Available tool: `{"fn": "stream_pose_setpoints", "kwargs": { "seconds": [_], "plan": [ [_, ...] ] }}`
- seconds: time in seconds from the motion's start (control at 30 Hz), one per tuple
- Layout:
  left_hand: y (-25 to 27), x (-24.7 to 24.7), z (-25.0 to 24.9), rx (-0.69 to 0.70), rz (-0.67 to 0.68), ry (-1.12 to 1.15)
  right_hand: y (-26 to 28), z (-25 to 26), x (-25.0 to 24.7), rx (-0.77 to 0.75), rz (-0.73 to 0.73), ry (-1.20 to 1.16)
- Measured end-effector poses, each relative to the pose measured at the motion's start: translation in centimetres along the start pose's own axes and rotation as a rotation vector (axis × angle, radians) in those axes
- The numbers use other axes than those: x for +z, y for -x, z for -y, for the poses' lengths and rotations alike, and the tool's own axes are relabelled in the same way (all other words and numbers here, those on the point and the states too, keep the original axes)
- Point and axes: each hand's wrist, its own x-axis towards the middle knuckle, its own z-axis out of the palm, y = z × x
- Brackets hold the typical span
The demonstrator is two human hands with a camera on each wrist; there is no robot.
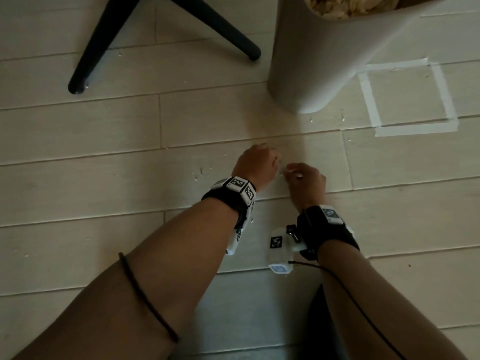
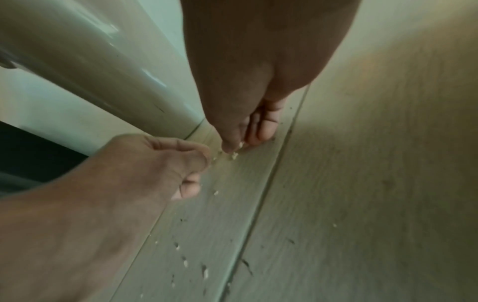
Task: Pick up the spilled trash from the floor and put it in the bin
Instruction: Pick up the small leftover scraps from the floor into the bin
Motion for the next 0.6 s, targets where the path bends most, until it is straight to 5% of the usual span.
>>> {"fn": "stream_pose_setpoints", "kwargs": {
  "seconds": [0.4,0.6],
  "plan": [
    [-1.0,0.3,-0.8,0.025,-0.010,-0.076,1.8,0.1,1.8,-0.154,0.010,0.332],
    [-1.3,0.6,-1.7,0.051,0.004,-0.262,1.0,0.3,0.6,0.036,0.080,0.219]
  ]
}}
